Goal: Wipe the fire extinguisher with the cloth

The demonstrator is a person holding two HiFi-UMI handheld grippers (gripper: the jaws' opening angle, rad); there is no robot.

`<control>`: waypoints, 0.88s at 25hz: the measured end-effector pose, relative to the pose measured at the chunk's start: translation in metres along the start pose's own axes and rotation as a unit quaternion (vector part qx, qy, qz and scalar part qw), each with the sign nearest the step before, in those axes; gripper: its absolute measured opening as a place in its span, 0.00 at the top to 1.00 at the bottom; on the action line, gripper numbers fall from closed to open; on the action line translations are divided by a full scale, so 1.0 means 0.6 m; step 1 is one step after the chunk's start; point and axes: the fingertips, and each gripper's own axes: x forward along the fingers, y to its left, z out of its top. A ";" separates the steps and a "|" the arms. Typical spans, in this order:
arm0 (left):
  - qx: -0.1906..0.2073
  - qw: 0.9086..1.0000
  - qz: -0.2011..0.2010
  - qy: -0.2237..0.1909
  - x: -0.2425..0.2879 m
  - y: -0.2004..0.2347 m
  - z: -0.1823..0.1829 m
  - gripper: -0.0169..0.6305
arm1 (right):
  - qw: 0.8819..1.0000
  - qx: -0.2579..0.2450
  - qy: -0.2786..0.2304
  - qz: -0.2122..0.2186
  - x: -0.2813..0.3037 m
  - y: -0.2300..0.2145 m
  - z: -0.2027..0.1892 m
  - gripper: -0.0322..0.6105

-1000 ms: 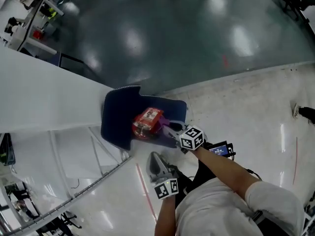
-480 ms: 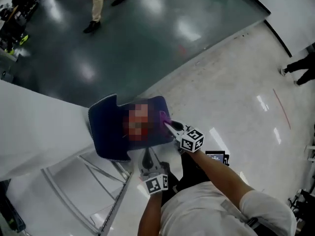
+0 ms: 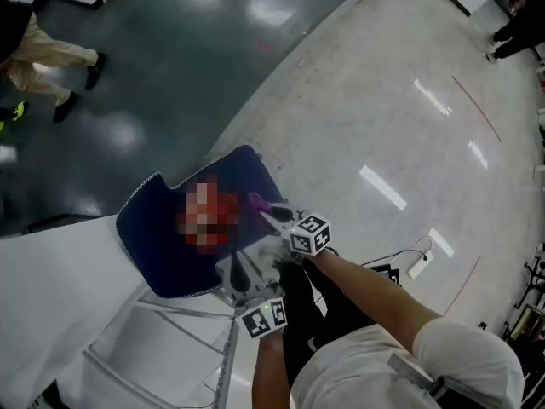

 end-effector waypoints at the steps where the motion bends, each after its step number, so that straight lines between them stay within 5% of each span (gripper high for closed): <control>1: 0.000 1.000 -0.003 0.004 0.004 -0.002 -0.007 0.97 | 1.000 0.013 0.003 -0.006 0.009 -0.018 -0.018 0.87; 11: -0.032 0.999 -0.027 0.015 0.045 0.005 -0.098 0.97 | 0.998 0.050 0.025 -0.017 0.148 -0.173 -0.174 0.87; 22: -0.045 0.998 0.020 0.038 0.043 0.067 -0.148 0.97 | 0.991 0.131 0.028 0.023 0.226 -0.162 -0.203 0.87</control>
